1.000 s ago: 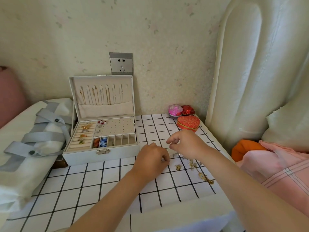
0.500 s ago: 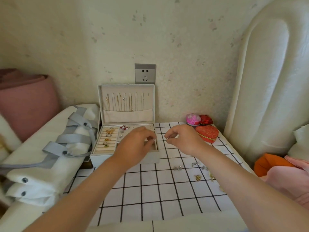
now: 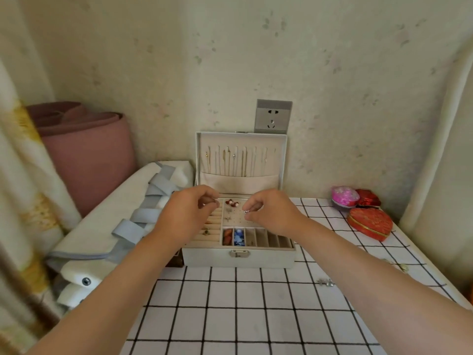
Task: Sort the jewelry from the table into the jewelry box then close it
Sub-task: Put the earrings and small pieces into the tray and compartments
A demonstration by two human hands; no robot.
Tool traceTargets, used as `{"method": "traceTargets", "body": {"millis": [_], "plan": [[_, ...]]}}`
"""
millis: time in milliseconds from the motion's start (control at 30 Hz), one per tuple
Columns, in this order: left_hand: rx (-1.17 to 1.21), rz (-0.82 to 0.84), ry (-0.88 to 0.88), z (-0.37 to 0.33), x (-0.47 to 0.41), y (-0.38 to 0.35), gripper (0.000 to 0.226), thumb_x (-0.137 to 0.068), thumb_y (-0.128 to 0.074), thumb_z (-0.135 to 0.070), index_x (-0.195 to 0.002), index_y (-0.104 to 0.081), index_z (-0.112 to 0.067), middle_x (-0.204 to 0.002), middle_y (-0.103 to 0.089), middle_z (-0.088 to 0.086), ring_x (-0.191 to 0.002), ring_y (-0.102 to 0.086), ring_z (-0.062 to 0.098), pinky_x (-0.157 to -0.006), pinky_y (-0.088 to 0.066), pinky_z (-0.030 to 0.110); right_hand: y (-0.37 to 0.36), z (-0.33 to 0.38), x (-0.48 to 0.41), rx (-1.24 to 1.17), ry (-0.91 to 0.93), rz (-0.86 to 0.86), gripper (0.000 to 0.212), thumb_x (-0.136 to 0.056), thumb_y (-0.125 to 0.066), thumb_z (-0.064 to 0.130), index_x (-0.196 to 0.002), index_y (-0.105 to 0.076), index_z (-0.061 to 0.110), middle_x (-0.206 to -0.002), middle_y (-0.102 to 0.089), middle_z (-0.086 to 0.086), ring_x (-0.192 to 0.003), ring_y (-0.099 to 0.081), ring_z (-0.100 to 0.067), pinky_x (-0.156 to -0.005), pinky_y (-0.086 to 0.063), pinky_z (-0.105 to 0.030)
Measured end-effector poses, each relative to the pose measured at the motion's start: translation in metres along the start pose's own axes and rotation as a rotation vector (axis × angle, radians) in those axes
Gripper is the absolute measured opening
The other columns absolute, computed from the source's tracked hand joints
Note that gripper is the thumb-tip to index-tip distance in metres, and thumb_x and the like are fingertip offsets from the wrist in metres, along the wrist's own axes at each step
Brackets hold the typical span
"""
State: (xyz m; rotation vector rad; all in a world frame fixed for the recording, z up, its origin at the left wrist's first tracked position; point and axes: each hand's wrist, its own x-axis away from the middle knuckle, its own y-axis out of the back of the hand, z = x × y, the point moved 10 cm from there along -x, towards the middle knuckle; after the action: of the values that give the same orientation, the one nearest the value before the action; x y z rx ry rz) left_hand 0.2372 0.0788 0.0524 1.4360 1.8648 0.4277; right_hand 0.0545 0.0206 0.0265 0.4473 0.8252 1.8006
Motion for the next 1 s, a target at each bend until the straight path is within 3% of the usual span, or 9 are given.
{"method": "traceTargets", "body": {"millis": [100, 267, 400, 500, 633, 700, 833, 1000], "plan": [[0.038, 0.020, 0.011, 0.004, -0.005, -0.003, 0.013, -0.089, -0.071, -0.019, -0.095, -0.071, -0.031, -0.085, -0.070, -0.015, -0.084, -0.064, 0.001, -0.080, -0.052, 0.018, -0.009, -0.005, -0.014, 0.045, -0.023, 0.024, 0.014, -0.084, -0.079, 0.019, -0.092, -0.075, 0.030, -0.088, -0.070, 0.012, -0.081, -0.064, 0.002, -0.066, -0.045, -0.011], [0.089, 0.105, 0.021, 0.008, -0.009, -0.016, 0.024, -0.089, -0.071, -0.021, -0.089, -0.069, -0.045, -0.088, -0.070, -0.016, -0.079, -0.062, -0.002, -0.078, -0.052, 0.019, -0.016, -0.012, -0.029, 0.029, -0.049, 0.092, 0.019, -0.086, -0.075, 0.010, -0.098, -0.078, 0.025, -0.091, -0.071, 0.011, -0.083, -0.066, 0.000, -0.063, -0.043, -0.005], [0.063, 0.157, 0.032, 0.013, -0.008, -0.024, 0.020, -0.089, -0.070, -0.021, -0.099, -0.071, -0.038, -0.087, -0.067, -0.021, -0.075, -0.058, -0.007, -0.075, -0.048, 0.015, -0.012, -0.007, -0.035, 0.036, -0.020, 0.131, 0.028, -0.091, -0.067, 0.005, -0.102, -0.076, 0.028, -0.094, -0.071, 0.011, -0.087, -0.063, 0.005, -0.066, -0.041, -0.005], [0.095, 0.097, 0.076, 0.022, -0.010, -0.017, 0.014, -0.086, -0.074, -0.023, -0.093, -0.067, -0.033, -0.085, -0.070, -0.013, -0.082, -0.062, 0.002, -0.082, -0.053, 0.026, 0.002, 0.008, -0.037, -0.013, 0.052, 0.049, 0.020, -0.093, -0.068, 0.012, -0.105, -0.075, 0.027, -0.097, -0.069, 0.011, -0.092, -0.062, 0.003, -0.074, -0.040, -0.007], [0.280, 0.031, 0.107, 0.020, -0.011, -0.012, 0.012, -0.081, -0.079, -0.020, -0.085, -0.071, -0.028, -0.083, -0.073, -0.005, -0.083, -0.069, 0.011, -0.085, -0.057, 0.034, 0.000, 0.034, -0.031, -0.199, 0.101, 0.087, 0.018, -0.092, -0.071, 0.016, -0.108, -0.075, 0.024, -0.100, -0.073, 0.008, -0.056, -0.059, 0.004, -0.063, -0.050, -0.015], [0.360, 0.010, 0.111, 0.015, -0.011, -0.013, 0.010, -0.080, -0.080, -0.020, -0.084, -0.074, -0.027, -0.082, -0.073, -0.005, -0.078, -0.068, 0.014, -0.081, -0.058, 0.033, -0.009, 0.044, -0.028, -0.276, 0.107, 0.144, 0.022, -0.091, -0.072, 0.013, -0.111, -0.075, 0.020, -0.096, -0.076, 0.006, -0.052, -0.058, -0.006, -0.055, -0.052, -0.019], [0.524, -0.037, 0.203, 0.018, -0.008, -0.015, 0.007, -0.082, -0.079, -0.023, -0.088, -0.076, -0.024, -0.077, -0.071, 0.001, -0.063, -0.062, 0.008, -0.055, -0.046, 0.019, -0.010, 0.048, -0.028, -0.366, 0.101, 0.109, 0.018, -0.089, -0.073, 0.011, -0.106, -0.078, 0.014, -0.074, -0.074, 0.005, -0.051, -0.053, -0.012, -0.046, -0.041, -0.014], [0.643, -0.077, 0.331, 0.027, -0.005, -0.017, 0.020, -0.081, -0.079, -0.024, -0.097, -0.068, -0.021, -0.083, -0.075, -0.001, -0.066, -0.066, 0.008, -0.057, -0.047, 0.019, -0.007, 0.046, -0.027, -0.402, 0.080, 0.056, 0.007, -0.087, -0.076, 0.018, -0.090, -0.081, 0.020, -0.061, -0.068, 0.011, -0.047, -0.046, -0.003, -0.046, -0.039, -0.013]]}}
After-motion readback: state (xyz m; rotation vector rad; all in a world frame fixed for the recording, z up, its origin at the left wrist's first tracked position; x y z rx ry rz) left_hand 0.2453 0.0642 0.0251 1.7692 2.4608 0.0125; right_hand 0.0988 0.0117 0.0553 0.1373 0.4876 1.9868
